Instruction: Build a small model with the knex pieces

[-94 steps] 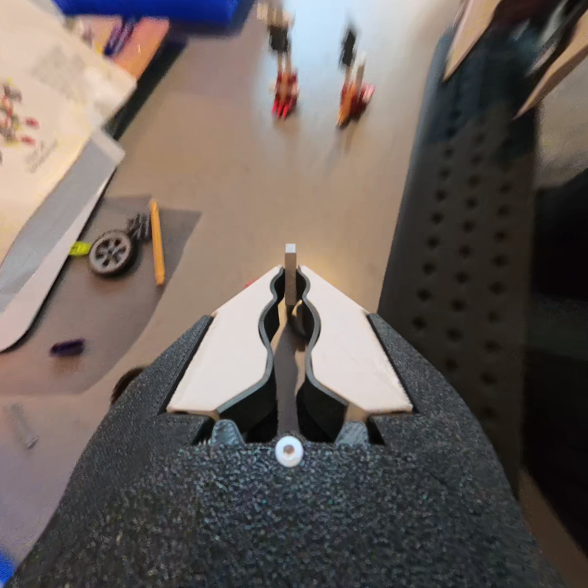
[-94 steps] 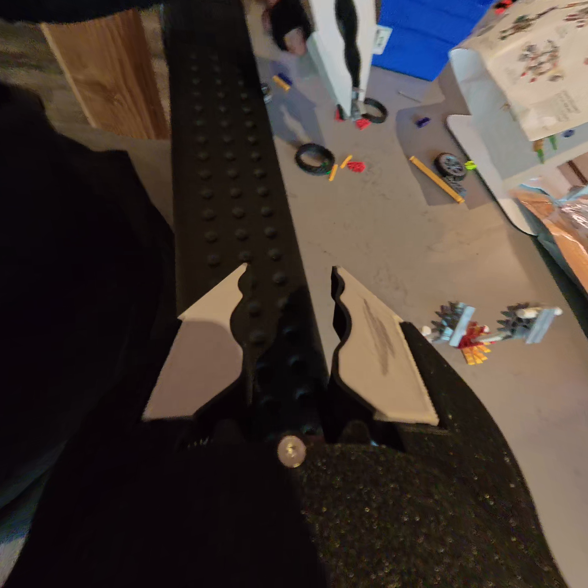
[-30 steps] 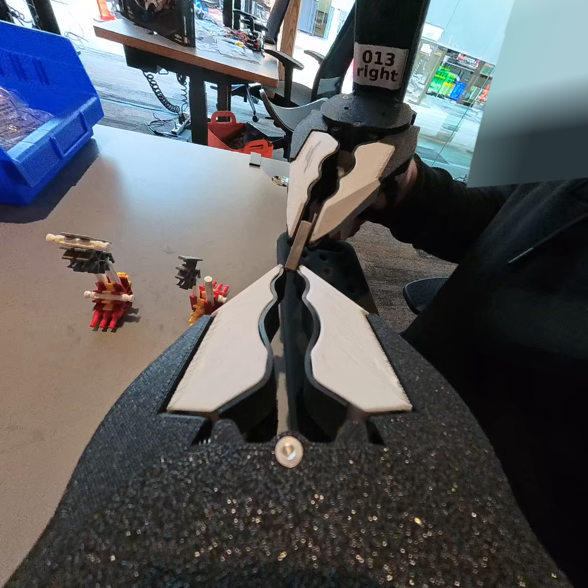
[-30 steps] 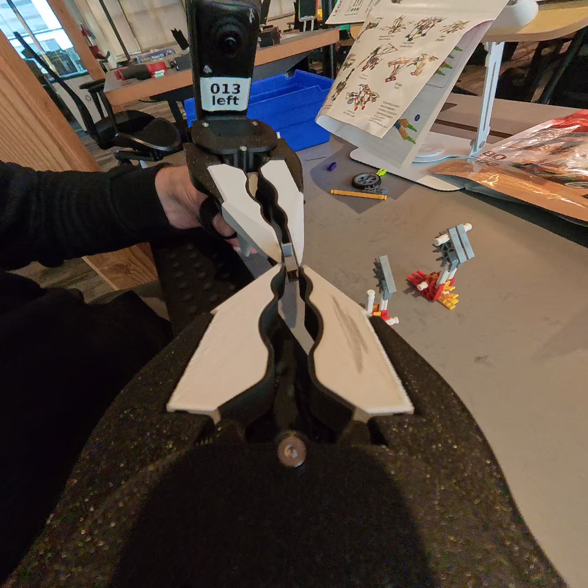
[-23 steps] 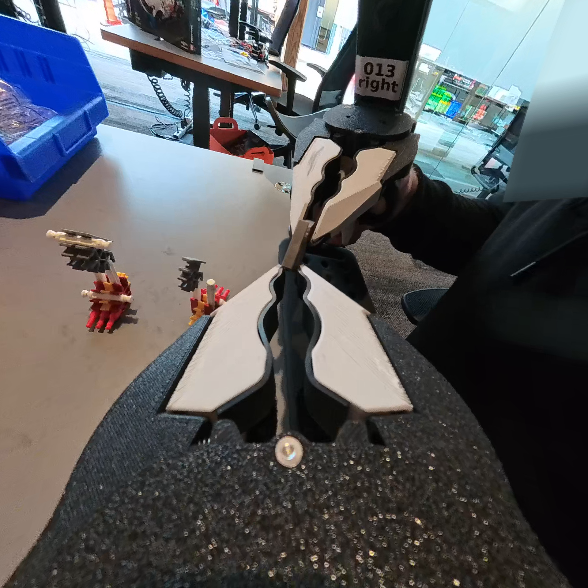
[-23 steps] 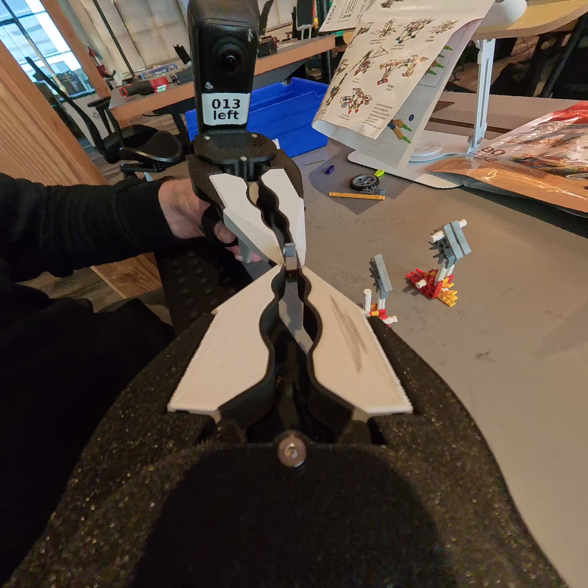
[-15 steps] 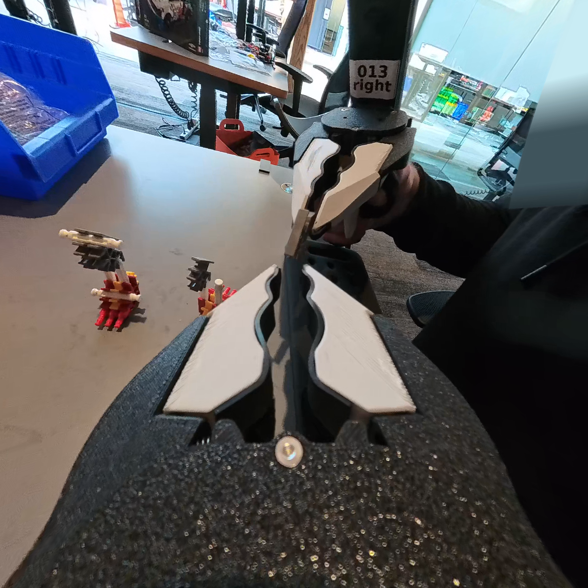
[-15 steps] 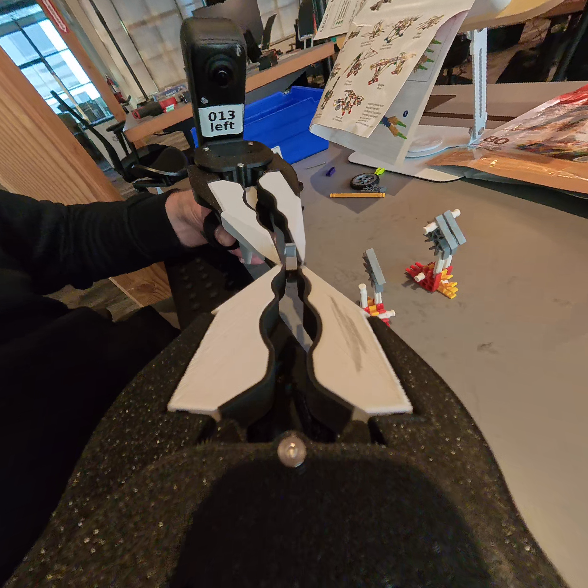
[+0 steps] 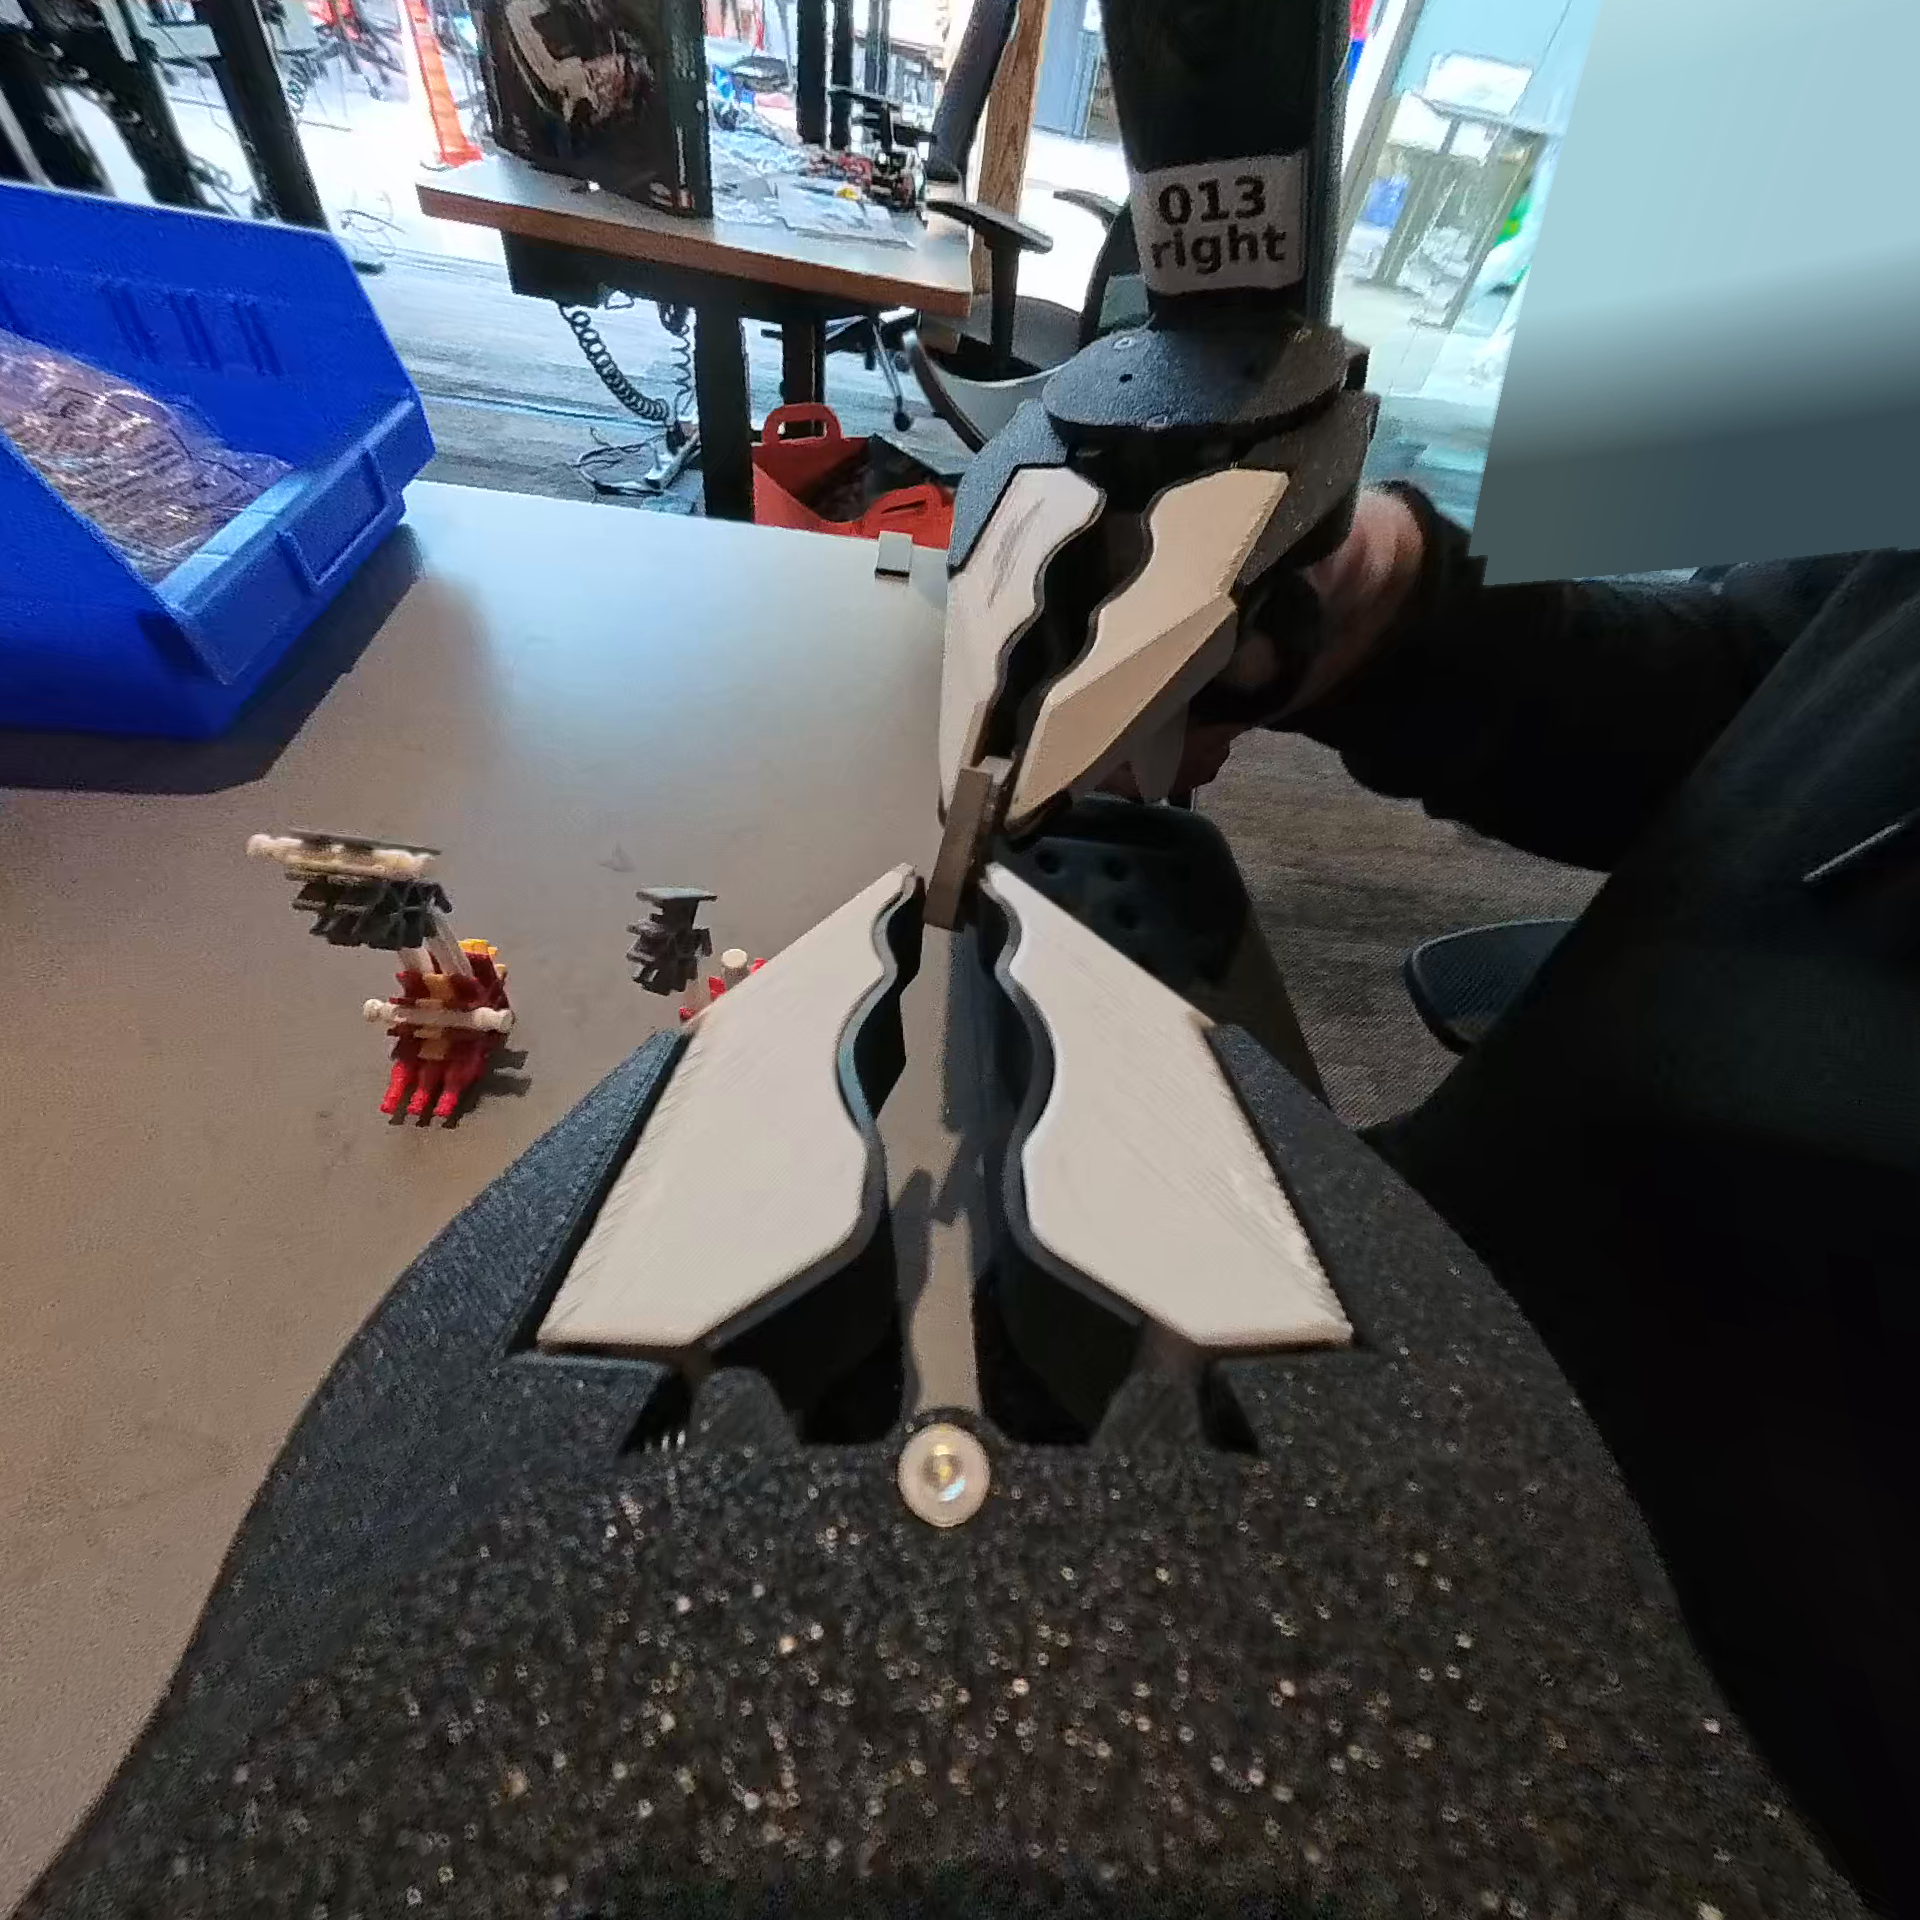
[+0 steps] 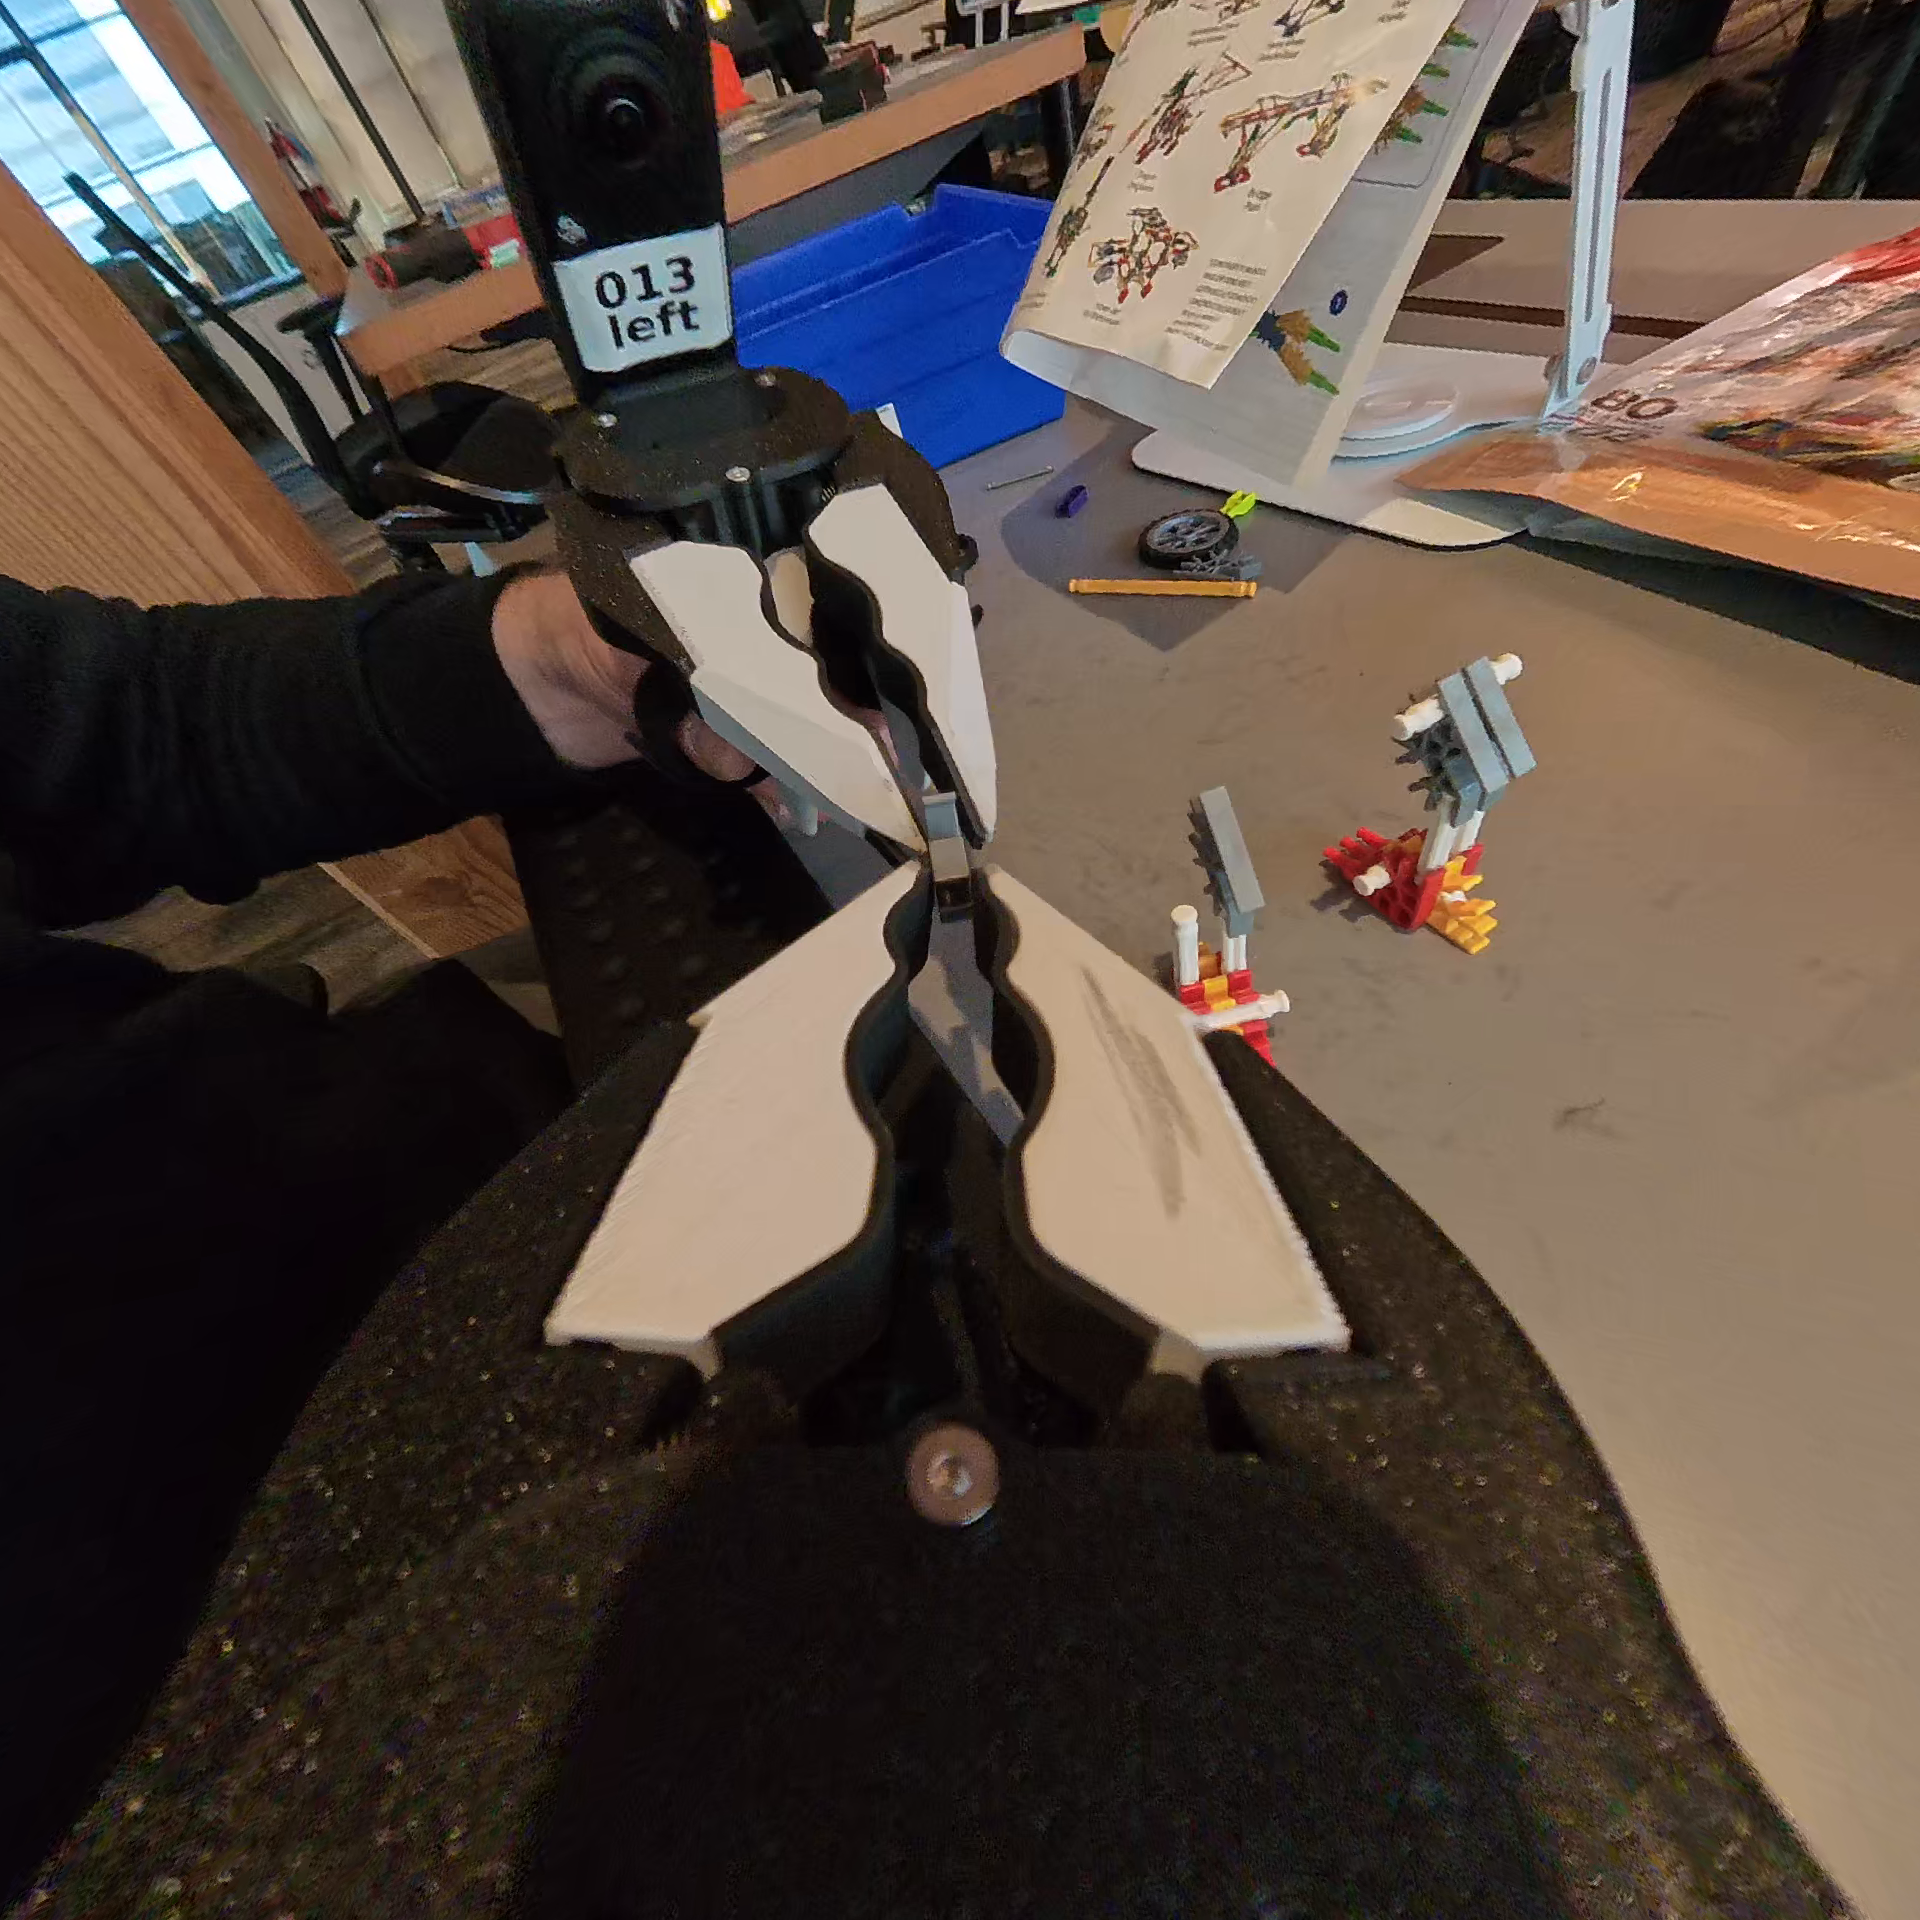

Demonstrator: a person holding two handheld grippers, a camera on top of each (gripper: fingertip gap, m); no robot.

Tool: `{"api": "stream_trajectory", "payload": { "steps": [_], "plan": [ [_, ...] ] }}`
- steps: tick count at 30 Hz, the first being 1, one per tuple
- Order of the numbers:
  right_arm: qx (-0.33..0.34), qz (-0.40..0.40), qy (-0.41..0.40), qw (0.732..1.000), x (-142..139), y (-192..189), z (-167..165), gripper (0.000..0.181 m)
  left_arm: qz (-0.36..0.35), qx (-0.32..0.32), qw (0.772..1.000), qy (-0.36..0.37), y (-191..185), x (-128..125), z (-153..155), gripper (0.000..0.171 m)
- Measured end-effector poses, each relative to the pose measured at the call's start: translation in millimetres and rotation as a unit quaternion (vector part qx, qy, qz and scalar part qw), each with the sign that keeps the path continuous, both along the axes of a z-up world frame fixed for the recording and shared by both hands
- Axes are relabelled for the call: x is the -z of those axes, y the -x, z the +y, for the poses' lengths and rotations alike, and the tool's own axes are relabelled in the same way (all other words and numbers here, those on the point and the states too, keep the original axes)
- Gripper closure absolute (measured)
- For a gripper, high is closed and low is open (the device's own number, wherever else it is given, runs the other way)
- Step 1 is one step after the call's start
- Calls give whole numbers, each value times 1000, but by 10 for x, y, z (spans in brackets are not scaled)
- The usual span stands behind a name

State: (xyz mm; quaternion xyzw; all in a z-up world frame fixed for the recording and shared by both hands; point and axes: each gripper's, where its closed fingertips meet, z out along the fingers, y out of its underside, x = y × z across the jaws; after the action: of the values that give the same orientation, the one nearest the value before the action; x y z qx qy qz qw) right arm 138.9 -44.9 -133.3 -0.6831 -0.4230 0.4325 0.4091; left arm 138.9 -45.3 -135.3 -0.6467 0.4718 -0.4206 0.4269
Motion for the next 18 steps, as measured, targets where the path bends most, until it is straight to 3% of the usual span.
{"api": "stream_trajectory", "payload": {
  "steps": [5, 9, 11, 13, 16, 18],
  "plan": [
    [15, -54, -62, 997, 30, -41, 26, 159, 43, 1, 999, -20, 12, 79, 2, 166],
    [5, -116, -116, 986, 39, -21, -2, 158, 117, 10, 991, -70, 14, 188, -13, 166],
    [-5, -154, -135, 979, 110, 5, -5, 159, 163, 20, 980, -109, -5, 229, -34, 166],
    [-18, -187, -154, 970, 184, 26, -14, 173, 194, 28, 972, -132, -22, 239, -46, 167],
    [-21, -181, -155, 971, 183, 44, -9, 175, 220, 35, 964, -147, 1, 248, -22, 165],
    [-9, -136, -131, 982, 91, 38, 26, 176, 185, 23, 973, -138, -10, 143, 27, 163]
  ]
}}
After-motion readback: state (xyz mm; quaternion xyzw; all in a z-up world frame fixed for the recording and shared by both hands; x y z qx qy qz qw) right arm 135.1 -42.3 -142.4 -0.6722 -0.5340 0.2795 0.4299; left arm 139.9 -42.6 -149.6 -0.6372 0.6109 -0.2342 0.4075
